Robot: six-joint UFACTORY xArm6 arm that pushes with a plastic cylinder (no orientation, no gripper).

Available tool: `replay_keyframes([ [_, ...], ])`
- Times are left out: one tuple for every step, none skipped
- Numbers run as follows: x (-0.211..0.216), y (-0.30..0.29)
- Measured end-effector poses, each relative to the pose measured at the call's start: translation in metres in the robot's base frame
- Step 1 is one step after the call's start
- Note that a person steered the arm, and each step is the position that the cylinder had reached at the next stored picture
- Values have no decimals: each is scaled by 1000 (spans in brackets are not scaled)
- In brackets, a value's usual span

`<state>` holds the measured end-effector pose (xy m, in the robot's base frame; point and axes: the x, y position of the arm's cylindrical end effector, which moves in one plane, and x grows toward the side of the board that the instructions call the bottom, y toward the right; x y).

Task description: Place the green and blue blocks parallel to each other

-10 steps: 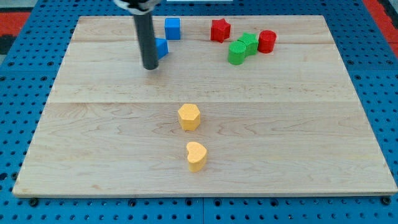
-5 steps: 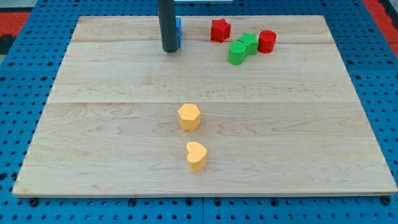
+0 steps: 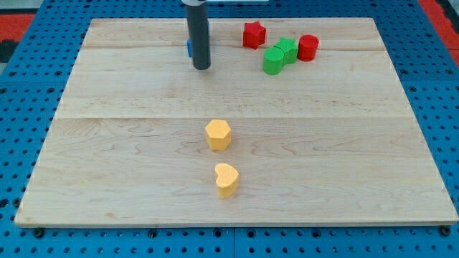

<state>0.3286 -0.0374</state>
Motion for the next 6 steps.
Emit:
replay_keyframes([
  [0,55],
  [0,104],
  [0,134],
  [2,144],
  [22,148],
  [24,165],
])
